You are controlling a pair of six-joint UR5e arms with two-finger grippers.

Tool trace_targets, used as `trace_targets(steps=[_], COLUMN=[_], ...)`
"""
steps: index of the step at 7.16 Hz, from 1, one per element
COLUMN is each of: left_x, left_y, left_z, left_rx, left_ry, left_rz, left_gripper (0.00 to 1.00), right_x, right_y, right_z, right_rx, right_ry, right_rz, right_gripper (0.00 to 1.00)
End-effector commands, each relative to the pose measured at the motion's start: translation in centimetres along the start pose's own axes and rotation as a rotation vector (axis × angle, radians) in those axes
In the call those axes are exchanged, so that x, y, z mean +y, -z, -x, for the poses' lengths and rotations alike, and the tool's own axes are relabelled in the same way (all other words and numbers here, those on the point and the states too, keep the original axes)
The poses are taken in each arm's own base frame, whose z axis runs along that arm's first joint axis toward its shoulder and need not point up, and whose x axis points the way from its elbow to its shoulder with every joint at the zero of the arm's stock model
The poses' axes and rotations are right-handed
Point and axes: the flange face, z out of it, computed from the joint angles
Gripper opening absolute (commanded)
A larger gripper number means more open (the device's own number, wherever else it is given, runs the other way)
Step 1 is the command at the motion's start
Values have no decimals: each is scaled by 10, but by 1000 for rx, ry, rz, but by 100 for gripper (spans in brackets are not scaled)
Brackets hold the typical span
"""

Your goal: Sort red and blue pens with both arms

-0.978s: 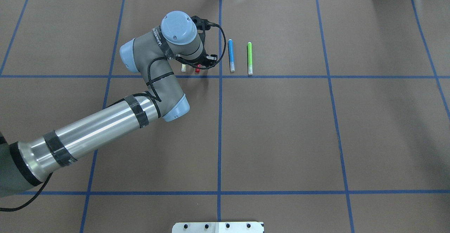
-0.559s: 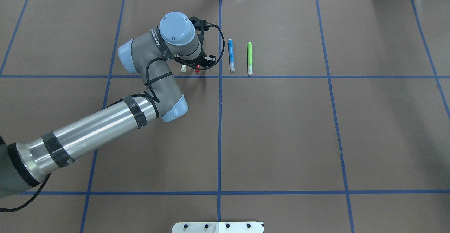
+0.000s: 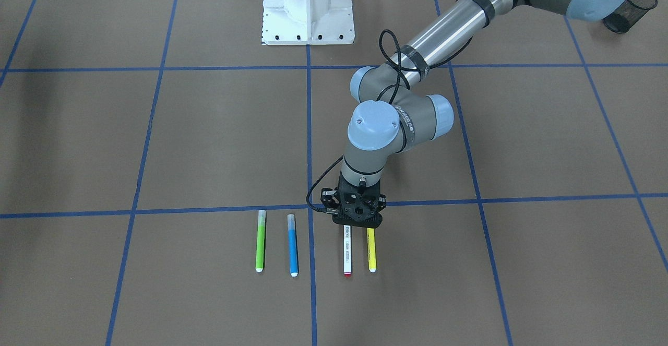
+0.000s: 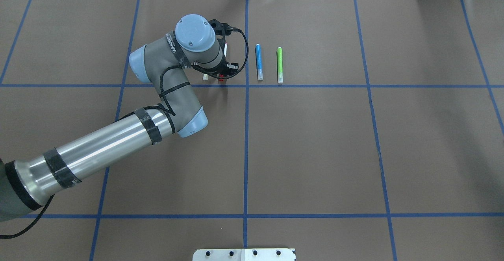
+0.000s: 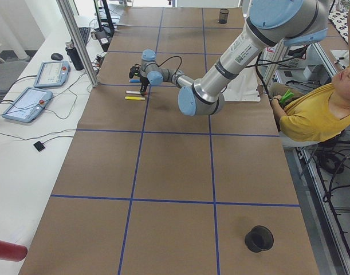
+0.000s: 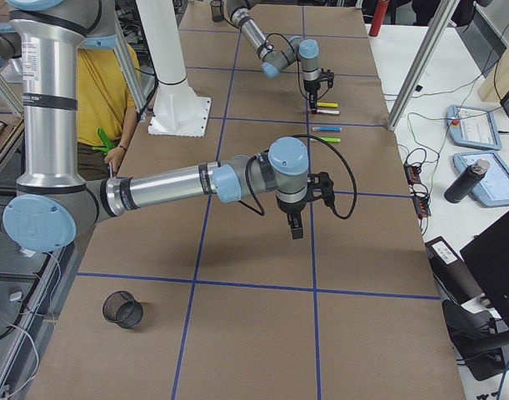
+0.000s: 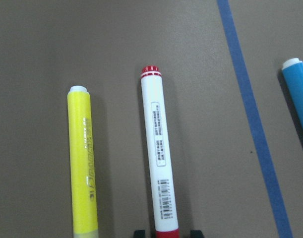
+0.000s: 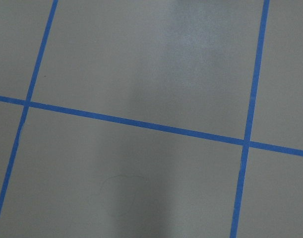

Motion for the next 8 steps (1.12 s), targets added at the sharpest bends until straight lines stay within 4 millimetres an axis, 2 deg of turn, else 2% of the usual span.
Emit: trace_targets(steps=[1,2,3,5,6,8], left_x=[1,4,5,-6,-11,-2], left_y=[-1,0,7,43,70,112], left_z=[1,5,6,-8,-17,-17], left_rx=[-1,2,11,54,70,144], left_ry=[1,3,3,5,11,159], left_rz=[1,-1,-8,-45,-63,-100], left_gripper=[9,0,0,0,0,0], right_x=[0,0,0,-2,-2,-2], right_y=[0,-1,0,0,0,0], right_z=[0,1,0,2,2,2], right_rx=[0,0,0,-1,-1,-1], right_ry=[1,1,1,4,4,4], right_rz=[0,1,0,-1,-1,-1], right_gripper=[100,100,100,100,100,100])
